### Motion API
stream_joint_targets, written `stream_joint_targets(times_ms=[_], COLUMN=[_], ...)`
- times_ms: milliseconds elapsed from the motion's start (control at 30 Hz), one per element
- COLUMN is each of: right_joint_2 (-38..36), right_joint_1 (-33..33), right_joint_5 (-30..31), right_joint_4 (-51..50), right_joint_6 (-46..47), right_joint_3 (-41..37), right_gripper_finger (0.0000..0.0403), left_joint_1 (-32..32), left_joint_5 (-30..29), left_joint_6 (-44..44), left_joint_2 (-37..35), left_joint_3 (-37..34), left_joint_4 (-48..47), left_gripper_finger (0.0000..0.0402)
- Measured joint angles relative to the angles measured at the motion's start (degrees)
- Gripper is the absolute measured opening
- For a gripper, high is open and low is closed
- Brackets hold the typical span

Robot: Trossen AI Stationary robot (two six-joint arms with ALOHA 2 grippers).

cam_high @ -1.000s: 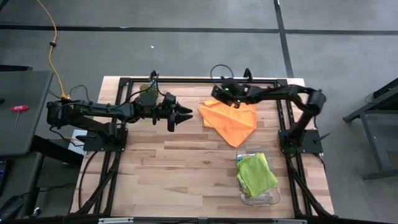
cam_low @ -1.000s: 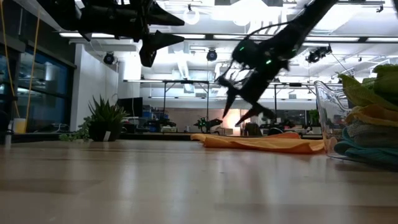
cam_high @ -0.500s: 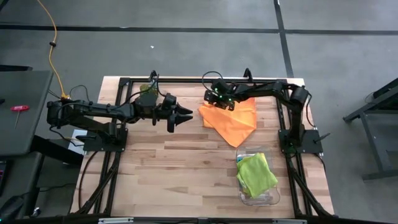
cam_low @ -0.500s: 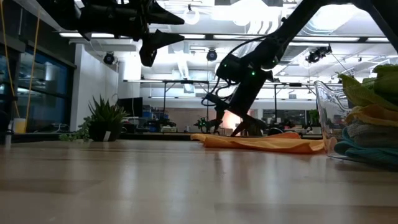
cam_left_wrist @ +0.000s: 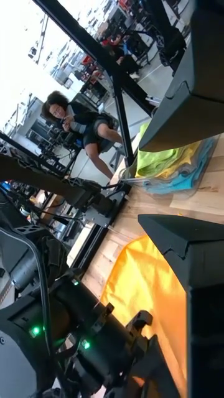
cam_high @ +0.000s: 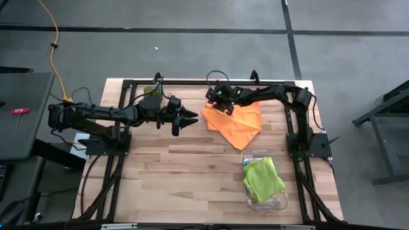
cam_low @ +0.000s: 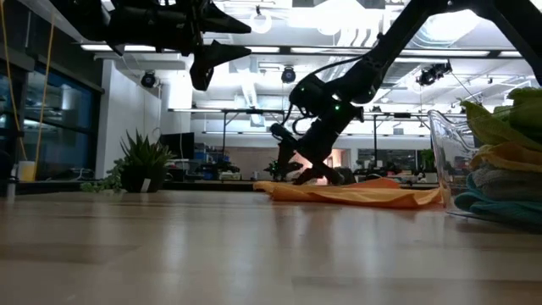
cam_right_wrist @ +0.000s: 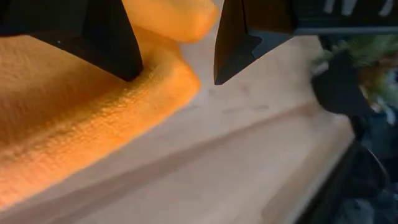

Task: Fold microfiber towels
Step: Fold the orange microfiber cloth

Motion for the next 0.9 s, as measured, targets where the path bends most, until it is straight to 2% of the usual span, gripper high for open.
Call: stream_joint_targets(times_ms=[67,400,533,633,767,900], right_joint_2=[0.0,0.0,0.2,0.3,-2.6,-9.5], right_joint_1=[0.1,-1.1,-2.2,-3.7,-5.8,-7.5], right_joint_5=[1.8,3.3,7.9,7.8,5.2,4.9], right_joint_4=[1.6,3.1,-0.9,-2.7,-3.3,-13.2], right_joint_6=[1.7,4.8,3.6,2.8,-7.3,-21.3], right_joint_3=[0.0,3.7,4.4,4.4,4.4,4.5], right_gripper_finger=[0.0190,0.0190,0.0190,0.0190,0.0190,0.0190], left_joint_1=[0.0,-0.1,-0.1,-0.1,-0.1,-0.1], left_joint_5=[0.0,0.0,0.0,0.0,0.0,0.0], left_joint_6=[0.0,-0.1,-0.1,-0.1,-0.1,-0.1], left_joint_2=[0.0,0.0,0.0,0.0,0.0,0.0], left_joint_3=[0.0,0.0,0.0,0.0,0.0,0.0], left_joint_4=[0.0,0.0,0.0,0.0,0.0,0.0], left_gripper_finger=[0.0163,0.0163,0.0163,0.0163,0.0163,0.0163])
